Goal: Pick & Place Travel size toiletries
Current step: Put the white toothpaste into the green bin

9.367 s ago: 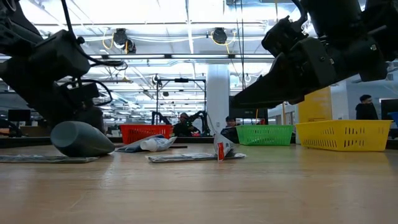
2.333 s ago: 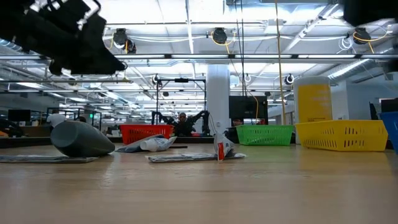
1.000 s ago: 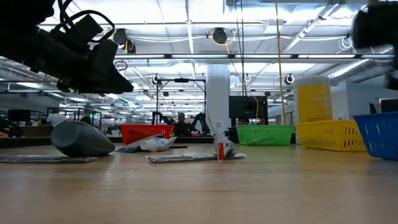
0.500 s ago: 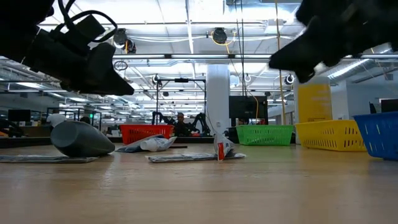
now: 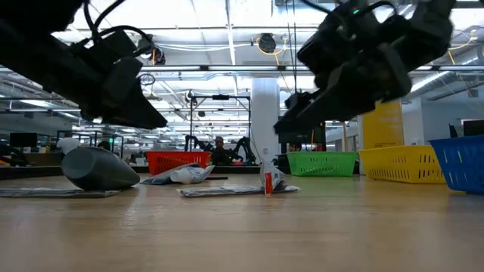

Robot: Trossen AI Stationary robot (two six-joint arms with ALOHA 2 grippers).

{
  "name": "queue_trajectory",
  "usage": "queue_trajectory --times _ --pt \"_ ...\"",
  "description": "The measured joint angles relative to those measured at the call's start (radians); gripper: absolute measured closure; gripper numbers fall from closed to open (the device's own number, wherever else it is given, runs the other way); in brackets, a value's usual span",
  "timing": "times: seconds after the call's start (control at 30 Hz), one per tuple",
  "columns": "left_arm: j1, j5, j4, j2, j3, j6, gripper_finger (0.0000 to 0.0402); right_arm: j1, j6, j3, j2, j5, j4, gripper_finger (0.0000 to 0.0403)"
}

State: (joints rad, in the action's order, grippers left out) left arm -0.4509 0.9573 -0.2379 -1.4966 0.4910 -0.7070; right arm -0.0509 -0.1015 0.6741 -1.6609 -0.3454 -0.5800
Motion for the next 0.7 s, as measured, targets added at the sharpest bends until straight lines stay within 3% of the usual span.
queue_trajectory --times 0.2,0.4,0.7 --pt "0.04 -0.015 -0.002 -0.009 0.0 -0.033 0.0245 0.013 -0.215 0.148 -0.148 -0.053 0.14 0.014" --pt "0.073 -0.016 -0.004 -0.009 0.0 -0.034 0.0245 0.012 -0.415 0.246 -0.205 -0.054 0.326 0.0162" --pt "0.084 -0.014 -0.019 -0.031 0.0 -0.052 0.0245 0.019 -0.436 0.246 -0.205 -0.052 0.366 0.0281"
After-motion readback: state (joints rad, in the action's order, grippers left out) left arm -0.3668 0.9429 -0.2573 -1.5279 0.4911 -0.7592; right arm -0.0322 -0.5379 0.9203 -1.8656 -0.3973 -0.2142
